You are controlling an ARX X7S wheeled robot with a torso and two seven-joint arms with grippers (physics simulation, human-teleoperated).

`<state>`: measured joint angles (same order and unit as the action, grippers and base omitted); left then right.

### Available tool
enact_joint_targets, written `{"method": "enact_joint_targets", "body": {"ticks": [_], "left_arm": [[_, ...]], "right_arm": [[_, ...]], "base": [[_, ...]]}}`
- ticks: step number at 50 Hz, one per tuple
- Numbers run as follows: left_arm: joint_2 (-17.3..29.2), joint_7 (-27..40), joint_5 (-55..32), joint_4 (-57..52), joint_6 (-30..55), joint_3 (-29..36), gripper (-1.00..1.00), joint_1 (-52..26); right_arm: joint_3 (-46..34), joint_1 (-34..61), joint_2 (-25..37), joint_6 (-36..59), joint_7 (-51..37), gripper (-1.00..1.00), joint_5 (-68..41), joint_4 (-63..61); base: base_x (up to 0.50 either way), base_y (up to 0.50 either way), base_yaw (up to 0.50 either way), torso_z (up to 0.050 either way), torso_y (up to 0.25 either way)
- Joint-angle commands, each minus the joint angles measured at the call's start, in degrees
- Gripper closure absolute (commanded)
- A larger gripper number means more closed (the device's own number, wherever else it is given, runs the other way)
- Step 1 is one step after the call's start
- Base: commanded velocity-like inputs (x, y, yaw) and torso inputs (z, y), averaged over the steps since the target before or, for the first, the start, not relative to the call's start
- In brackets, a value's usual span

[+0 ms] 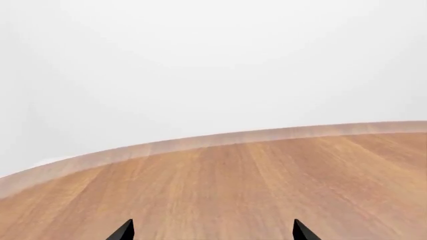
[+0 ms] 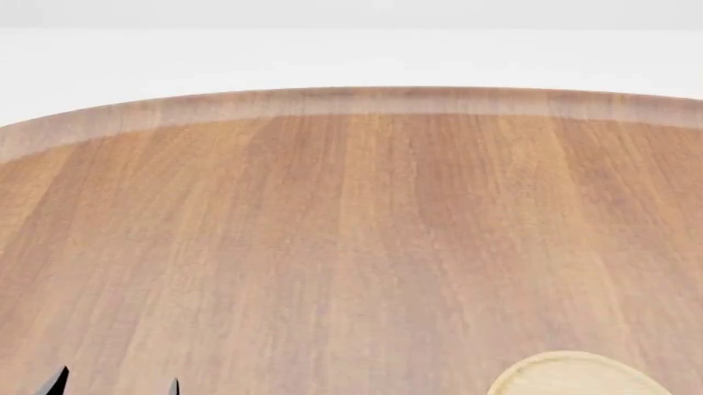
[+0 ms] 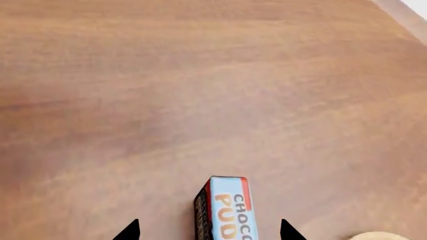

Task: Put the chocolate pudding to the left of the plate.

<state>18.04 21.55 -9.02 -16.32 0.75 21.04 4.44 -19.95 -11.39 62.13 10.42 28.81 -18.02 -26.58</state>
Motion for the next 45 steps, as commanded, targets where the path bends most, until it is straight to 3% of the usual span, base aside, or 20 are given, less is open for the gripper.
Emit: {"method": "enact_joint_targets", "body": {"ticks": [1, 25, 45], "left_arm": [[0.08, 0.24, 0.15, 0.04, 0.03, 0.34, -1.0, -0.09], [0.35, 0.4, 0.27, 0.26, -0.22, 1.17, -1.0, -0.12], [0.57, 0.6, 0.46, 0.34, -0.25, 1.89, -1.0, -0.15]], "right_arm": [[1.51, -2.38, 0.88, -2.21, -1.14, -1.0, -1.02, 1.62], [3.74, -3.54, -0.18, -7.15, -0.87, -1.0, -3.12, 8.9], [0.68, -0.01, -6.01, -11.16, 2.22, -1.0, -1.31, 16.4]], "base": [[0.0, 0.0, 0.0, 0.0, 0.0], [0.0, 0.0, 0.0, 0.0, 0.0], [0.0, 0.0, 0.0, 0.0, 0.0]]}}
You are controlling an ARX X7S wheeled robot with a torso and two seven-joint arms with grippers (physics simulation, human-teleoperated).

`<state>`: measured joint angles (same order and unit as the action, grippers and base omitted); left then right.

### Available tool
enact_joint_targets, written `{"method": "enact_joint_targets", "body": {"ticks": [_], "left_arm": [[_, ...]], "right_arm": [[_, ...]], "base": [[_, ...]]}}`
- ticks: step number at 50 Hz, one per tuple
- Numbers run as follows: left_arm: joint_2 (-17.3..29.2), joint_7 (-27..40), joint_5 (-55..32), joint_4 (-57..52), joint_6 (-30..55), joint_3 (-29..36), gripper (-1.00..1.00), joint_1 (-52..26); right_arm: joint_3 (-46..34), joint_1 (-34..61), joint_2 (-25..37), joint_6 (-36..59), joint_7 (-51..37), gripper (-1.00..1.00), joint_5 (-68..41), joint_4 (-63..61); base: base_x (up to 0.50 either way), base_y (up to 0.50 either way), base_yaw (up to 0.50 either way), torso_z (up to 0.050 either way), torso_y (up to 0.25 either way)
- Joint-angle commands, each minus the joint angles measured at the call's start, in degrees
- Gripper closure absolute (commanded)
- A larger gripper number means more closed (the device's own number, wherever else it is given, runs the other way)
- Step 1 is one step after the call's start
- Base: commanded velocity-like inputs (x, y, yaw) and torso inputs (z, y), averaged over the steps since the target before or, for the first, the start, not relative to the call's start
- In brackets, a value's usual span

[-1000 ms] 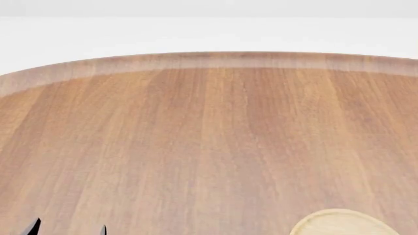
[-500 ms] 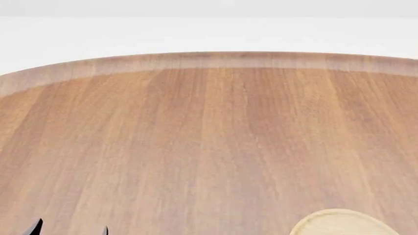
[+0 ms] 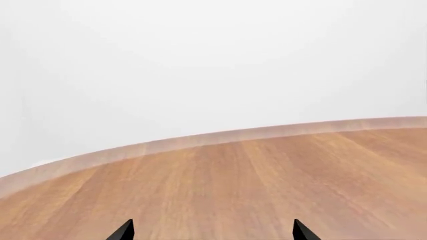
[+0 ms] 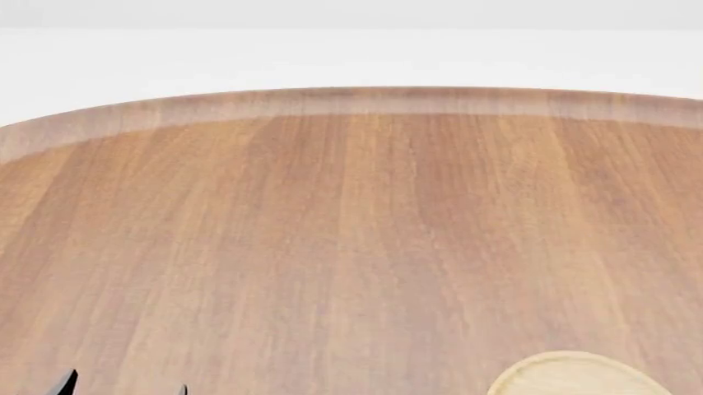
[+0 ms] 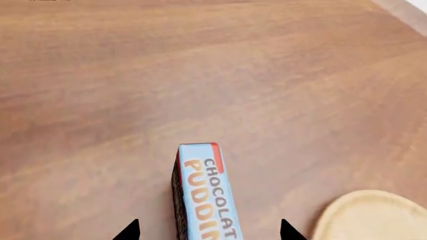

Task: Put the chocolate pudding to the left of the plate.

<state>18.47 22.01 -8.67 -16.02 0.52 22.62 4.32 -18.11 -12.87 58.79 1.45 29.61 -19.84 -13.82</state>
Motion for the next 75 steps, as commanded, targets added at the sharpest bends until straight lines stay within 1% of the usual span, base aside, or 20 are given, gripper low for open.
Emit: {"method": "enact_joint_targets", "body": {"ticks": [1, 18, 36, 48, 64, 65, 67, 75], "left_arm": [[0.12, 0.15, 0.08, 0.11, -0.04, 0.34, -1.0, -0.04], [0.29, 0.27, 0.0, 0.67, -0.29, 0.62, -1.0, -0.37], [0.4, 0.45, 0.08, 0.52, -0.02, 1.22, -1.0, -0.54], [0.48, 0.42, 0.13, 0.79, -0.22, 1.72, -1.0, -0.55], [0.61, 0.63, -0.02, 1.03, -0.37, 1.88, -1.0, -0.79], [0.52, 0.6, 0.01, 1.31, -0.47, 1.98, -1.0, -0.85], [0.51, 0.61, 0.07, 1.38, -0.49, 2.11, -1.0, -0.84], [0.74, 0.76, -0.1, 0.83, -0.16, 2.19, -1.0, -0.68]], "right_arm": [[-1.31, 1.57, -2.97, -2.55, 1.59, -1.0, 0.61, 4.15], [-3.09, 4.34, -7.37, -6.3, 4.33, -1.0, 1.36, 12.7], [-3.32, 5.01, -8.86, -7.59, 4.98, -1.0, 1.24, 17.17], [-4.94, 6.9, -11.89, -10.3, 6.3, -1.0, 3.23, 23.8], [-5.88, 7.22, -13.26, -12.54, 7.68, -1.0, 3.56, 26.84], [-5.89, 6.56, -12.83, -11.94, 8.11, 1.0, 2.67, 25.93], [-6.41, 5.59, -12.33, -13.71, 8.3, 1.0, 4.01, 25.63], [-6.96, 6.09, -13.05, -13.19, 8.28, 1.0, 4.35, 26.12]], "base": [[0.0, 0.0, 0.0, 0.0, 0.0], [0.0, 0.0, 0.0, 0.0, 0.0], [0.0, 0.0, 0.0, 0.0, 0.0], [0.0, 0.0, 0.0, 0.0, 0.0], [0.0, 0.0, 0.0, 0.0, 0.0], [0.0, 0.0, 0.0, 0.0, 0.0], [0.0, 0.0, 0.0, 0.0, 0.0], [0.0, 0.0, 0.0, 0.0, 0.0]]}}
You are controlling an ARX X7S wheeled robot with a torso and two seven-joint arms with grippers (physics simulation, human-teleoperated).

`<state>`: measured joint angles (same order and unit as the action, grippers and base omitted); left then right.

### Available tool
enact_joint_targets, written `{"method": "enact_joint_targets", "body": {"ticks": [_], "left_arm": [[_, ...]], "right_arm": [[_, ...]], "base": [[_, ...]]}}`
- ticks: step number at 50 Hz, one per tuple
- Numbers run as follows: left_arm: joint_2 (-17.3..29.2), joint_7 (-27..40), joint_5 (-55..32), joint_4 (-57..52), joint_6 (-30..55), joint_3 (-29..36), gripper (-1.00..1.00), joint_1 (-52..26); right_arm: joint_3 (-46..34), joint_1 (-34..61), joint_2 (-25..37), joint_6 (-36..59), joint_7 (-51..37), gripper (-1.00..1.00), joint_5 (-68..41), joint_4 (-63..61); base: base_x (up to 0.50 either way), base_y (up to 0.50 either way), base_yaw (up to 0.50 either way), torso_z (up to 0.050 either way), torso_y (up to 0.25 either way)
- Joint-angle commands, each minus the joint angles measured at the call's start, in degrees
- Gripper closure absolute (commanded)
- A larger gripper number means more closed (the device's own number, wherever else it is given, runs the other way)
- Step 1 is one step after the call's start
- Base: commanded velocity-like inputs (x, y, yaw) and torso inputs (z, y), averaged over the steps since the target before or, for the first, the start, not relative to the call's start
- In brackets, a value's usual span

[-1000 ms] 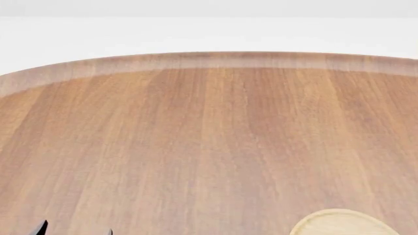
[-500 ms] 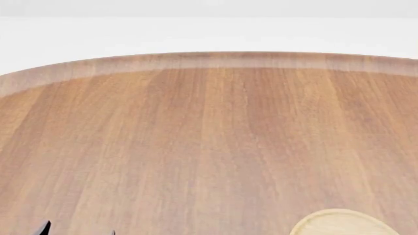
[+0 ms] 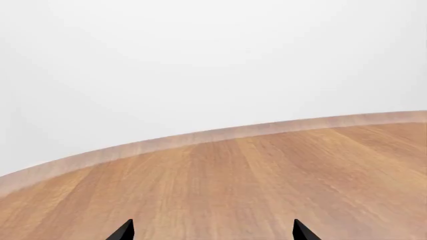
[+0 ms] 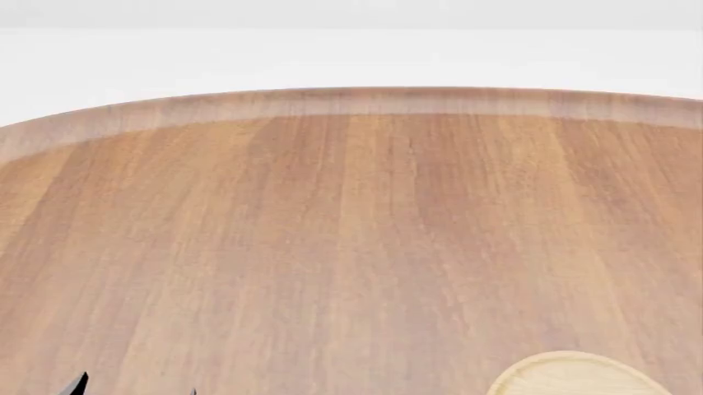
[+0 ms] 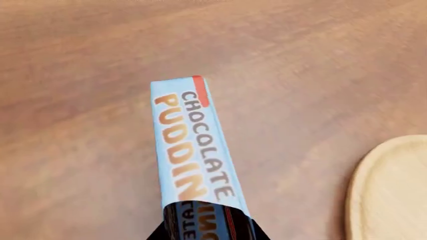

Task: Put the chocolate pudding to the left of the plate.

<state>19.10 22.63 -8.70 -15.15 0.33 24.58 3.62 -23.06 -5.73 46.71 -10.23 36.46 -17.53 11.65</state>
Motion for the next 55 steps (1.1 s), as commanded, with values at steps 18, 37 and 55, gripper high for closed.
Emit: {"method": "enact_joint_targets", "body": {"ticks": [18, 37, 55], "left_arm": [[0.4, 0.38, -0.35, -0.28, 0.05, 0.36, -1.0, -0.01], [0.55, 0.44, -0.49, 0.0, 0.22, 0.8, -1.0, -0.35], [0.62, 0.57, -0.63, 0.42, -0.1, 1.06, -1.0, -0.49]], "right_arm": [[0.68, 1.79, 0.87, 9.73, -6.4, 1.0, 1.76, -14.28], [0.17, 6.54, -0.55, 13.18, -7.09, 1.0, 2.7, -15.7], [-0.89, 14.75, -4.31, 13.12, -4.48, 1.0, 3.29, -8.22]], "base": [[0.0, 0.0, 0.0, 0.0, 0.0], [0.0, 0.0, 0.0, 0.0, 0.0], [0.0, 0.0, 0.0, 0.0, 0.0]]}}
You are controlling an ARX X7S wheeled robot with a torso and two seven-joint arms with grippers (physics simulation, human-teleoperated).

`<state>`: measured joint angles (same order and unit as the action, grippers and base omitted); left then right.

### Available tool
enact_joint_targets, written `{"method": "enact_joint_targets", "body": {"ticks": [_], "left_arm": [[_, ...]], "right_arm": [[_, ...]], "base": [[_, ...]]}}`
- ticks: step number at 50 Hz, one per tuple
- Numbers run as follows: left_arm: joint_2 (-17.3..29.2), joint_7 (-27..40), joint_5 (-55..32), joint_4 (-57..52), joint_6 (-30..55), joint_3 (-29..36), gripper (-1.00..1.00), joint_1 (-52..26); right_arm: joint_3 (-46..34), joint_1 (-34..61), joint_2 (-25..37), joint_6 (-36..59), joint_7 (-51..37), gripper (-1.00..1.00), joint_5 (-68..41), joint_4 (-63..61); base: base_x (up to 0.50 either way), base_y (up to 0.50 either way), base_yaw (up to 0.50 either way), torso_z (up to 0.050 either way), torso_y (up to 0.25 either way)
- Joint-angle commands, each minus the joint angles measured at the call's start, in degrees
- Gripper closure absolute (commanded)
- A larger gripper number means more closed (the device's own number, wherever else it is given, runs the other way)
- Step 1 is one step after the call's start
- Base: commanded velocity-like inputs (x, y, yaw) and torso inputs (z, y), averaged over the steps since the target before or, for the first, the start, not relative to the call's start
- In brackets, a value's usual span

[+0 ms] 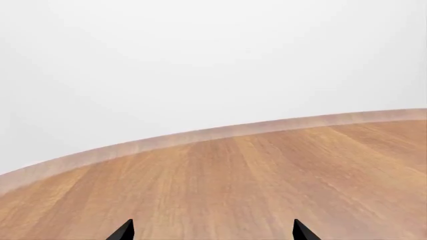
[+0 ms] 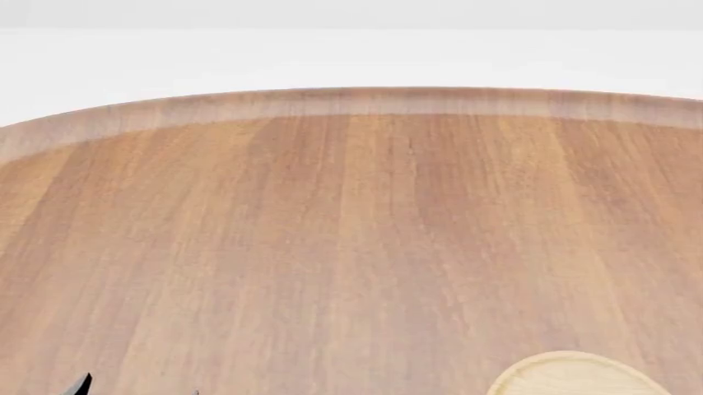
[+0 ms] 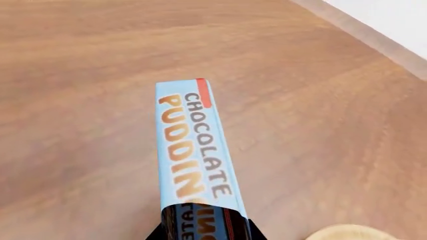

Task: Put the chocolate pudding to the left of the plate.

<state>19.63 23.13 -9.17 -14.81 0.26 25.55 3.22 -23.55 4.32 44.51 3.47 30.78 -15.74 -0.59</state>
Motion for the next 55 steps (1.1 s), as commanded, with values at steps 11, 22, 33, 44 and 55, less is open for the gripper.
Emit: {"method": "enact_joint_targets", "body": {"ticks": [11, 22, 33, 44, 55], "left_arm": [[0.1, 0.14, -0.14, 0.5, -0.43, 0.35, -1.0, -0.17], [0.23, 0.35, -0.13, 0.28, -0.31, 0.53, -1.0, -0.19], [0.35, 0.45, -0.4, 0.19, -0.21, 0.58, -1.0, -0.31], [0.46, 0.46, -0.66, 0.44, -0.44, 0.63, -1.0, -0.42], [0.59, 0.54, -0.71, 0.33, -0.56, 0.85, -1.0, -0.38]], "right_arm": [[-0.4, 6.3, -3.02, -0.67, 1.68, 1.0, 1.16, 6.14], [-0.68, 10.43, -6.2, -3.07, 3.0, 1.0, 1.47, 15.33], [-1.73, 12.97, -8.77, -4.63, 3.76, 1.0, 2.38, 20.99], [-3.2, 14.2, -11.29, -7.41, 4.65, 1.0, 3.64, 27.01], [-3.63, 13.68, -12.47, -9.86, 4.97, 1.0, 3.77, 30.0]], "base": [[0.0, 0.0, 0.0, 0.0, 0.0], [0.0, 0.0, 0.0, 0.0, 0.0], [0.0, 0.0, 0.0, 0.0, 0.0], [0.0, 0.0, 0.0, 0.0, 0.0], [0.0, 0.0, 0.0, 0.0, 0.0]]}}
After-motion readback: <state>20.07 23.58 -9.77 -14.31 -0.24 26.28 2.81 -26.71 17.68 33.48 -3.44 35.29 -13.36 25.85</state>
